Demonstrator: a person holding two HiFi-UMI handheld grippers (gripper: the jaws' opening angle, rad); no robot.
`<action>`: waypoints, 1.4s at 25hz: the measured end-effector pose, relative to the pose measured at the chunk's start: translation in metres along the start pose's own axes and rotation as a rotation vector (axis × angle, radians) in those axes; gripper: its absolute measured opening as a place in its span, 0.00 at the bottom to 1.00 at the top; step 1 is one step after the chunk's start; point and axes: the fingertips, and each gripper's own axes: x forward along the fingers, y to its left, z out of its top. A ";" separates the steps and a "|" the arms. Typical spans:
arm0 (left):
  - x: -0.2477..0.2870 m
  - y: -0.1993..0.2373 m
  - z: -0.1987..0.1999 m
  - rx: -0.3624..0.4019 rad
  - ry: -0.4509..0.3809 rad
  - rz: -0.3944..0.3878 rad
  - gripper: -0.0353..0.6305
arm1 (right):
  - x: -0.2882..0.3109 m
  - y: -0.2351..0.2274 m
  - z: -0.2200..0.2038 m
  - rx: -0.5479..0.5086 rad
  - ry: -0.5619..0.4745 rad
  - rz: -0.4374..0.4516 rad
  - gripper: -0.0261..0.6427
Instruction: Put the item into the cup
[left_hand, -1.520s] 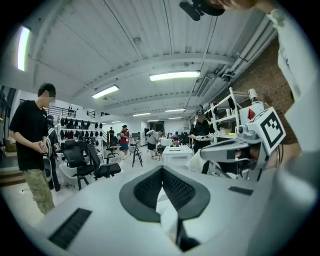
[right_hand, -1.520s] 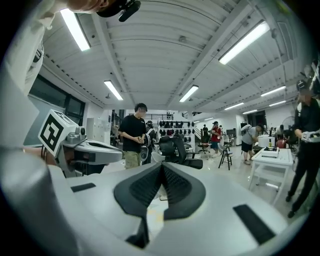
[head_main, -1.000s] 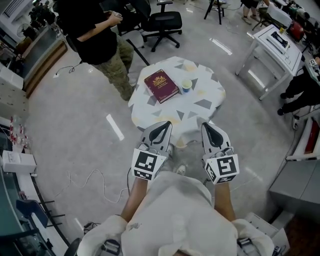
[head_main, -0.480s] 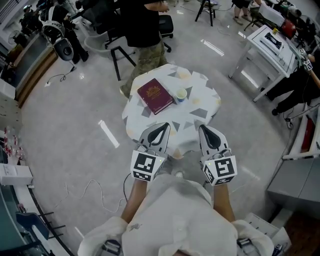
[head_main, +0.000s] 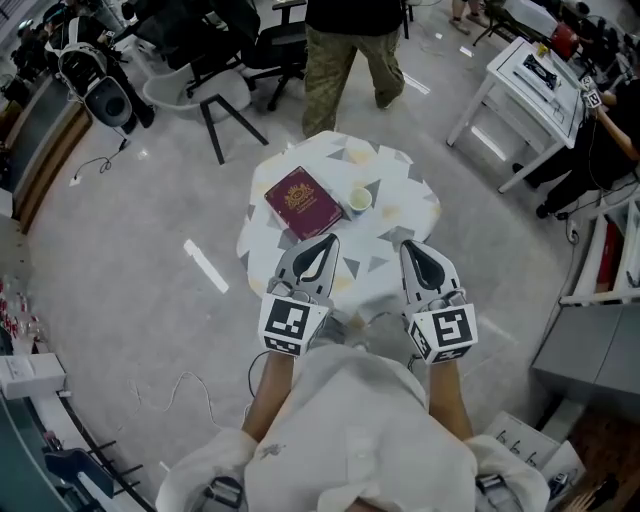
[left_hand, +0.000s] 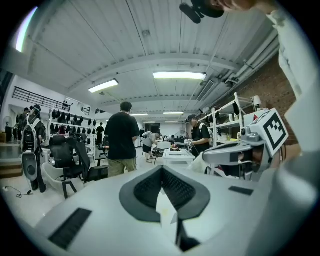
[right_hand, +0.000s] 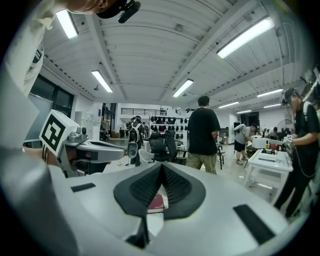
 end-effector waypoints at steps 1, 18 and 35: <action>0.004 0.006 0.001 -0.001 -0.001 -0.006 0.07 | 0.006 -0.001 0.000 0.001 0.004 -0.007 0.05; 0.059 0.077 -0.003 -0.034 -0.005 -0.130 0.07 | 0.077 -0.004 0.007 -0.032 0.063 -0.113 0.05; 0.075 0.095 -0.038 -0.062 0.043 -0.107 0.07 | 0.092 -0.017 -0.032 -0.016 0.165 -0.098 0.05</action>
